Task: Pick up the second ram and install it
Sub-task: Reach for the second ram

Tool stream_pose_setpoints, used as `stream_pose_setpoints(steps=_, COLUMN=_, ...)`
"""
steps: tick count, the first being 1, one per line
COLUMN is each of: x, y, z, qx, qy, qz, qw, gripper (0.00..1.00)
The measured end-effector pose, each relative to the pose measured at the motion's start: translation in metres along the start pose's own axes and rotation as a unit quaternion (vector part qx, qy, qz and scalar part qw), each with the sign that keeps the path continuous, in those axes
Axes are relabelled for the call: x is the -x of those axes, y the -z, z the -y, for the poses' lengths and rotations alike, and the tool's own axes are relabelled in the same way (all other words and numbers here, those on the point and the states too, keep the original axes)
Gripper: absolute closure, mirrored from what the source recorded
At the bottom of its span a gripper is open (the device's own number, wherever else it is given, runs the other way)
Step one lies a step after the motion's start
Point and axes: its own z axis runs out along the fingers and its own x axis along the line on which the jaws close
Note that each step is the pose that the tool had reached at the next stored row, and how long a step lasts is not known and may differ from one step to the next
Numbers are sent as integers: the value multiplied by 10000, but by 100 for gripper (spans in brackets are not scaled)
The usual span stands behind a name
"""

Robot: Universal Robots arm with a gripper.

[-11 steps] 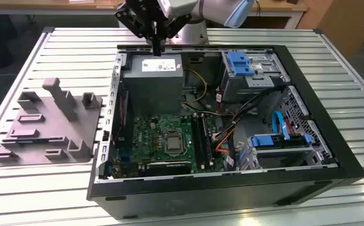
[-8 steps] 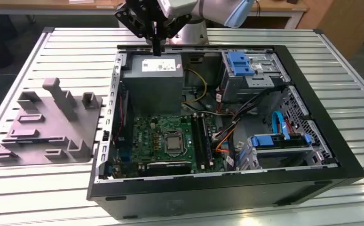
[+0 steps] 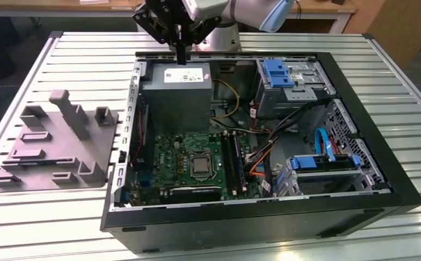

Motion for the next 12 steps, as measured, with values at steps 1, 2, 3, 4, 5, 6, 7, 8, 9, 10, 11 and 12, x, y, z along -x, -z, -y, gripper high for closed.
stream_pose_setpoints(steps=1, x=-1, y=0, z=0, qx=0, qy=0, qz=0, qw=10000, gripper=90)
stream_pose_setpoints(steps=2, x=-4, y=0, z=0, qx=0, qy=0, qz=0, qw=10000, gripper=90)
stream_pose_setpoints(steps=3, x=-10, y=0, z=1, qx=0, qy=0, qz=0, qw=10000, gripper=90)
stream_pose_setpoints(steps=4, x=-21, y=0, z=2, qx=0, qy=0, qz=0, qw=10000, gripper=90)
stream_pose_setpoints(steps=5, x=-34, y=0, z=3, qx=0, qy=0, qz=0, qw=10000, gripper=90)
stream_pose_setpoints(steps=6, x=-49, y=0, z=3, qx=1, qy=0, qz=1, qw=10000, gripper=90)
stream_pose_setpoints(steps=7, x=-64, y=0, z=4, qx=1, qy=0, qz=2, qw=10000, gripper=90)
stream_pose_setpoints(steps=8, x=-80, y=0, z=5, qx=2, qy=0, qz=2, qw=10000, gripper=90)
stream_pose_setpoints(steps=9, x=-94, y=0, z=6, qx=2, qy=0, qz=2, qw=10000, gripper=90)
stream_pose_setpoints(steps=10, x=-110, y=0, z=6, qx=2, qy=0, qz=2, qw=10000, gripper=90)
stream_pose_setpoints(steps=11, x=-126, y=0, z=7, qx=2, qy=0, qz=3, qw=10000, gripper=90)
stream_pose_setpoints(steps=12, x=-140, y=0, z=8, qx=2, qy=0, qz=3, qw=10000, gripper=90)
